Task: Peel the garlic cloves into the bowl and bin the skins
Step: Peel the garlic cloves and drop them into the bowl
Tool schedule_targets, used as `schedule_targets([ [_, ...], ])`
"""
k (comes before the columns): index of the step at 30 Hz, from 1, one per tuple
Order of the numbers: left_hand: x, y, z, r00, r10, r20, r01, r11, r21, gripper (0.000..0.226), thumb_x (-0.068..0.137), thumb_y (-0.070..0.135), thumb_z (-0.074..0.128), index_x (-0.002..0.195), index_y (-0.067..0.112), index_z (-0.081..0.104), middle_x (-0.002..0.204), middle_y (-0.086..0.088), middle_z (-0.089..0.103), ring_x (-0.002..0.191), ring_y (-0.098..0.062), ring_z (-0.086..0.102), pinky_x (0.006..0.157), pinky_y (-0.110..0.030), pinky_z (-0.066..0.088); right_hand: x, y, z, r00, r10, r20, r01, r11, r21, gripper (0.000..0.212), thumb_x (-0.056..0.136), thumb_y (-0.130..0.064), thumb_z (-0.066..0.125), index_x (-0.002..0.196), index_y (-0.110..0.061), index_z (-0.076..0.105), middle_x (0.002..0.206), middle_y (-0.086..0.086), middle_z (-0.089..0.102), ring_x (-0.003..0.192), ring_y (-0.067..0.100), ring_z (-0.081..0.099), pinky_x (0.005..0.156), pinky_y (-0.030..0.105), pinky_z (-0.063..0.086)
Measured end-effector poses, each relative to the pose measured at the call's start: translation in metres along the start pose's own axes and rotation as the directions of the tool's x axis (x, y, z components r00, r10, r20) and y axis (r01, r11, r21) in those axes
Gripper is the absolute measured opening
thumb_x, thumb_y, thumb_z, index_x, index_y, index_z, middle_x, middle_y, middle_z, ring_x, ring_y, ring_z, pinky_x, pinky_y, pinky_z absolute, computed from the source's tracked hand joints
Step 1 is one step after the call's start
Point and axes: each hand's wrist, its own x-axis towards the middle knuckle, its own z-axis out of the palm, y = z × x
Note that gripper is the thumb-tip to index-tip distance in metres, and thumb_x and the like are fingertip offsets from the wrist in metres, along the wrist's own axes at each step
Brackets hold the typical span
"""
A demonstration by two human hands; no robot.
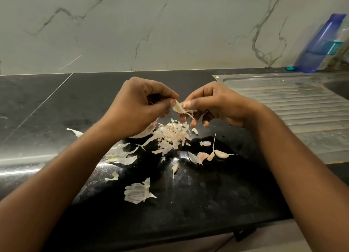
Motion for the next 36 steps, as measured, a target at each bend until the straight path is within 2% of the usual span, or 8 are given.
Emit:
schedule_targets([
  [3, -0.001, 0.002, 0.002, 0.999, -0.025, -0.021, 0.024, 0.998, -0.059, 0.016, 0.092, 0.009, 0.080, 0.107, 0.010, 0.080, 0.091, 0.000, 0.081, 0.081, -0.015, 0.079, 0.081, -0.035, 0.066, 0.002, 0.003, 0.003, 1.000, -0.018, -0.019, 0.018, 1.000, 0.013, 0.024, 0.092, -0.019, 0.078, 0.111, -0.005, 0.080, 0.092, 0.012, 0.078, 0.079, 0.021, 0.072, 0.056, 0.023, 0.054],
  [9, -0.001, 0.004, 0.005, 0.998, -0.042, -0.056, 0.034, 0.991, -0.129, 0.019, 0.088, 0.008, 0.083, 0.107, 0.007, 0.080, 0.094, -0.002, 0.081, 0.087, -0.017, 0.080, 0.085, -0.037, 0.065, 0.003, 0.002, 0.003, 0.998, -0.052, -0.040, 0.054, 0.996, 0.065, 0.024, 0.089, -0.010, 0.080, 0.112, -0.002, 0.078, 0.092, 0.015, 0.079, 0.075, 0.017, 0.072, 0.061, 0.023, 0.058],
  [14, -0.001, 0.008, 0.002, 0.997, -0.078, -0.009, 0.074, 0.972, -0.222, 0.026, 0.081, 0.006, 0.086, 0.106, 0.005, 0.079, 0.096, -0.004, 0.081, 0.090, -0.021, 0.080, 0.086, -0.033, 0.065, 0.003, 0.003, 0.002, 0.991, -0.096, -0.091, 0.100, 0.994, 0.037, 0.025, 0.088, -0.010, 0.082, 0.111, -0.002, 0.079, 0.097, 0.018, 0.080, 0.079, 0.020, 0.075, 0.065, 0.027, 0.060],
  [21, -0.002, 0.009, -0.002, 0.995, -0.090, -0.038, 0.079, 0.972, -0.222, 0.024, 0.078, 0.009, 0.088, 0.100, 0.006, 0.080, 0.091, -0.004, 0.082, 0.084, -0.023, 0.080, 0.081, -0.033, 0.065, 0.003, 0.003, 0.004, 0.987, -0.132, -0.087, 0.136, 0.990, 0.037, 0.024, 0.085, -0.013, 0.084, 0.107, -0.003, 0.080, 0.095, 0.017, 0.080, 0.080, 0.023, 0.074, 0.068, 0.032, 0.064],
  [24, -0.002, 0.009, -0.002, 0.992, -0.119, -0.039, 0.107, 0.967, -0.230, 0.025, 0.077, 0.009, 0.088, 0.101, 0.006, 0.080, 0.091, -0.005, 0.082, 0.085, -0.023, 0.080, 0.082, -0.034, 0.066, 0.004, 0.004, 0.007, 0.986, -0.147, -0.082, 0.149, 0.989, 0.022, 0.021, 0.087, -0.008, 0.084, 0.106, -0.001, 0.080, 0.097, 0.020, 0.080, 0.082, 0.026, 0.073, 0.069, 0.032, 0.065],
  [30, -0.002, 0.011, -0.003, 0.990, -0.136, -0.043, 0.122, 0.961, -0.248, 0.027, 0.080, 0.006, 0.086, 0.106, 0.004, 0.079, 0.094, -0.006, 0.082, 0.087, -0.020, 0.080, 0.082, -0.027, 0.064, 0.005, 0.003, 0.008, 0.979, -0.172, -0.105, 0.173, 0.985, 0.005, 0.018, 0.091, -0.002, 0.079, 0.108, 0.000, 0.079, 0.095, 0.018, 0.080, 0.080, 0.024, 0.076, 0.070, 0.031, 0.065],
  [36, -0.001, 0.013, -0.007, 0.986, -0.158, -0.046, 0.139, 0.951, -0.278, 0.020, 0.085, 0.001, 0.081, 0.104, 0.005, 0.078, 0.093, -0.007, 0.081, 0.085, -0.021, 0.080, 0.081, -0.024, 0.062, 0.002, 0.001, 0.003, 0.979, -0.154, -0.137, 0.157, 0.988, 0.006, 0.016, 0.092, -0.004, 0.078, 0.108, -0.004, 0.078, 0.097, 0.015, 0.081, 0.084, 0.028, 0.077, 0.071, 0.036, 0.066],
])
